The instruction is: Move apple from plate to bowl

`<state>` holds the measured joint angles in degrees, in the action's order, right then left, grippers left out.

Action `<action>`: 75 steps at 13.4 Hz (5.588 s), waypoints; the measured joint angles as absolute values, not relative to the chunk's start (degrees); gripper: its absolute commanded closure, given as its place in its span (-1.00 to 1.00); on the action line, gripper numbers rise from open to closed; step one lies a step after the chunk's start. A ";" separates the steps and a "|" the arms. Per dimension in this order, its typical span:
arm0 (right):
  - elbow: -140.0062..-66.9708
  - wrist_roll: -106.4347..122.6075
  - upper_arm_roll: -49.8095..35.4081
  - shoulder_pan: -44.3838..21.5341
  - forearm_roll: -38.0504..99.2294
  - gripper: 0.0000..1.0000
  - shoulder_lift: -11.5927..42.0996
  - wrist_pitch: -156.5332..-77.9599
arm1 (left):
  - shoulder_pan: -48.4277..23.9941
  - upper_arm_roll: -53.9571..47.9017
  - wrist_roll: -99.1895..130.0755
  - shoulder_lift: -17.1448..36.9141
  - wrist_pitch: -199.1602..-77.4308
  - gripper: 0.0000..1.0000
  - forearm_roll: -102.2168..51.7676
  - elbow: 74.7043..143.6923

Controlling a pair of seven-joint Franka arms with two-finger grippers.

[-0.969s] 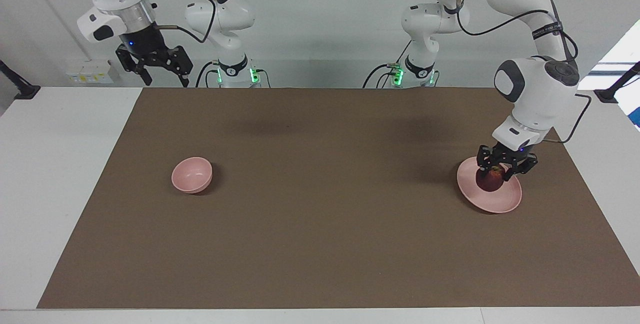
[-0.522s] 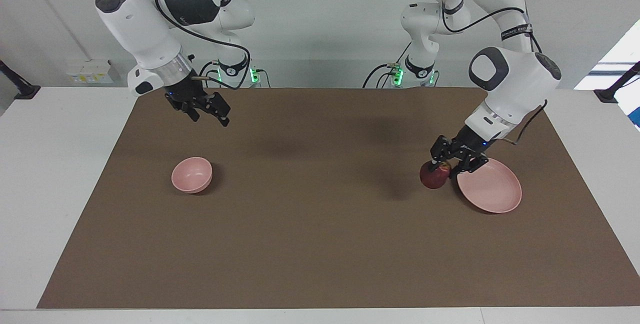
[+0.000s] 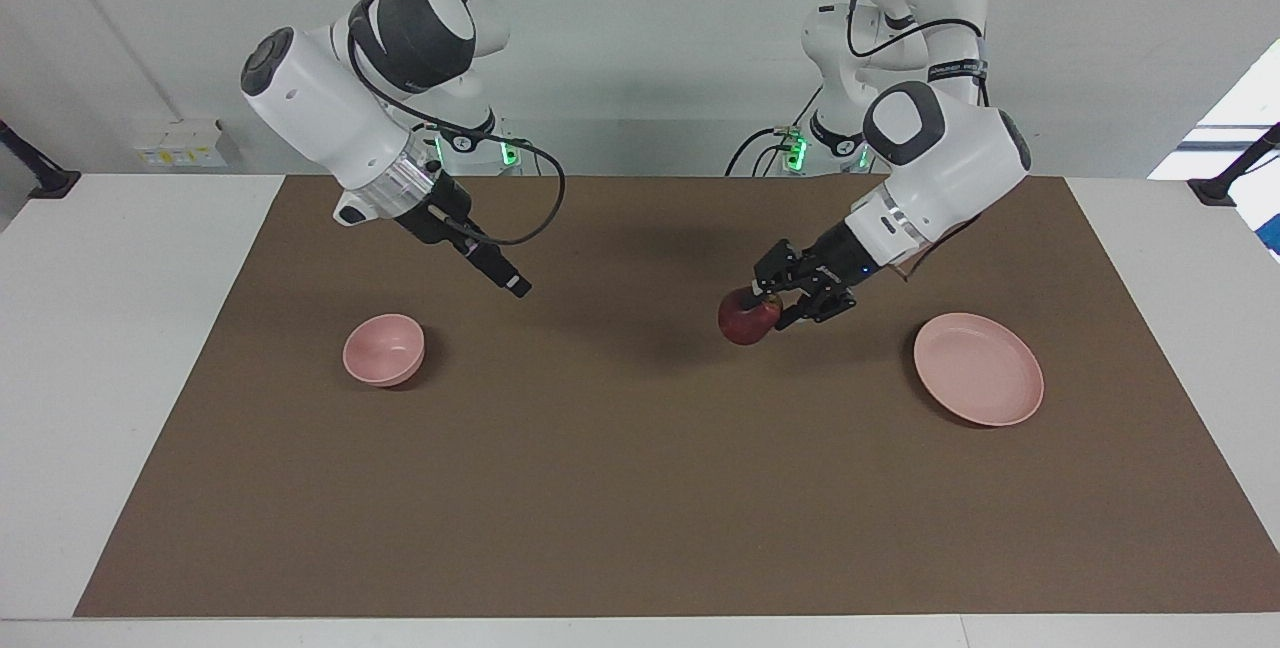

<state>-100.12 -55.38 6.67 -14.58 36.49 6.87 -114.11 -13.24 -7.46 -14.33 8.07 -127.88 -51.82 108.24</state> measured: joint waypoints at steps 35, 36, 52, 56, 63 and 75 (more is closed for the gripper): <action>-101.83 -65.28 6.54 -18.97 59.35 1.00 10.46 -111.79 | -15.35 -23.37 -10.24 8.06 -149.30 -0.57 -64.67 106.47; -101.54 -64.19 6.52 -18.42 59.36 1.00 10.45 -110.69 | -15.53 -23.40 -10.19 8.06 -149.32 -0.98 -64.69 106.25; -104.05 -15.90 7.44 -4.78 15.15 1.00 8.63 -100.65 | -3.07 -20.58 -9.77 8.47 -136.58 -1.00 -29.42 107.17; -107.30 -4.96 7.52 -1.37 9.73 1.00 10.06 -109.20 | -0.32 -17.75 -7.99 8.22 -129.05 -1.00 -11.46 105.92; -107.59 -1.87 7.25 -1.52 7.52 1.00 14.93 -115.75 | 0.92 -11.03 -7.88 4.81 -116.43 -1.00 -5.62 101.49; -107.68 -1.87 7.13 -2.22 7.51 1.00 18.06 -119.89 | -4.43 1.58 -7.83 -1.01 -82.22 -1.00 -3.23 81.87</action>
<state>-107.68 -1.87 7.13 -2.22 7.51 18.06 -119.89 -4.43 1.58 -7.83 -1.01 -82.22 -3.23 81.87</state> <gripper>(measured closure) 0.194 0.000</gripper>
